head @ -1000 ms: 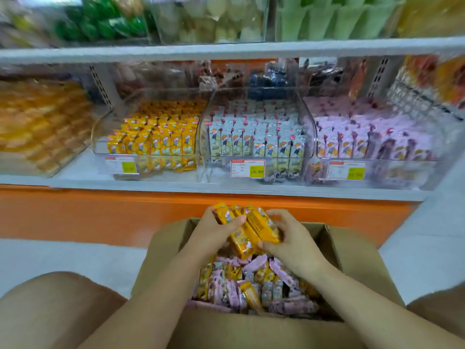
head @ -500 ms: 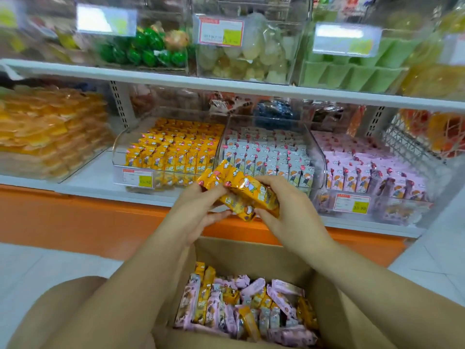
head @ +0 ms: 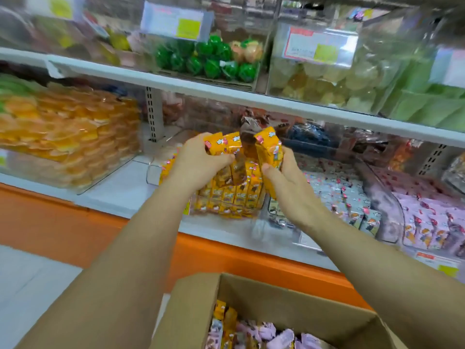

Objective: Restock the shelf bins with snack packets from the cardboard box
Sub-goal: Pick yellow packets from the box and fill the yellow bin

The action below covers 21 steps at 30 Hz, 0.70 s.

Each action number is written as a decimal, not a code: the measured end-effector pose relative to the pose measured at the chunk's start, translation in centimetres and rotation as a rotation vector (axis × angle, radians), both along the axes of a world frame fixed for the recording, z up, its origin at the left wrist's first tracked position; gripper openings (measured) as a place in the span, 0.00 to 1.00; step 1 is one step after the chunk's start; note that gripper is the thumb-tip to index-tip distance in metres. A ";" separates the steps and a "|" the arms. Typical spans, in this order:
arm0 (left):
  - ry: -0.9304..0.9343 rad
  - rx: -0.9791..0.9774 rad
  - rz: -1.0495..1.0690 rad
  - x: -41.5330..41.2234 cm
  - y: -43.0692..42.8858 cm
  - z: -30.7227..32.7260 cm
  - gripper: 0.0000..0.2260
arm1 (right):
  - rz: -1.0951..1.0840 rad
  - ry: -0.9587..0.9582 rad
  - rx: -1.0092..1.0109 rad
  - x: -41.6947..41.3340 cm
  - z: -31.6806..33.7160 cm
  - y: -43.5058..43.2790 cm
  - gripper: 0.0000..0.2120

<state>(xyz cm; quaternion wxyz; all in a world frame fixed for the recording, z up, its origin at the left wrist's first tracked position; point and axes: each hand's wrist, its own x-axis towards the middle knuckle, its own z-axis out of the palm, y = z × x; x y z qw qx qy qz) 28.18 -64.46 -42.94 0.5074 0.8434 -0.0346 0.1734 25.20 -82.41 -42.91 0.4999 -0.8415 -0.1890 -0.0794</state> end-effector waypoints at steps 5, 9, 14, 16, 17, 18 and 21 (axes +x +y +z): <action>0.160 0.251 -0.145 2.8 1.8 -1.4 0.10 | -0.030 0.030 -0.142 3.4 -0.8 2.1 0.13; 0.238 0.386 -0.240 4.2 2.1 -2.5 0.09 | -0.201 -0.125 -0.642 5.7 -1.8 2.1 0.15; 0.392 0.457 -0.259 6.3 0.7 -4.8 0.23 | -0.292 -0.200 -0.967 6.9 -2.0 2.1 0.24; 0.406 0.424 -0.265 6.9 0.6 -5.3 0.23 | -0.297 -0.187 -1.003 7.3 -2.1 2.1 0.31; 0.401 0.421 -0.262 7.0 0.7 -5.3 0.26 | -0.294 -0.181 -0.999 7.6 -2.2 2.2 0.32; 0.393 0.418 -0.252 7.1 0.8 -5.2 0.30 | -0.289 -0.176 -0.989 7.7 -2.3 2.2 0.32; 0.366 0.356 -0.228 7.1 0.8 -5.1 0.31 | -0.287 -0.174 -0.964 8.1 -2.6 2.1 0.27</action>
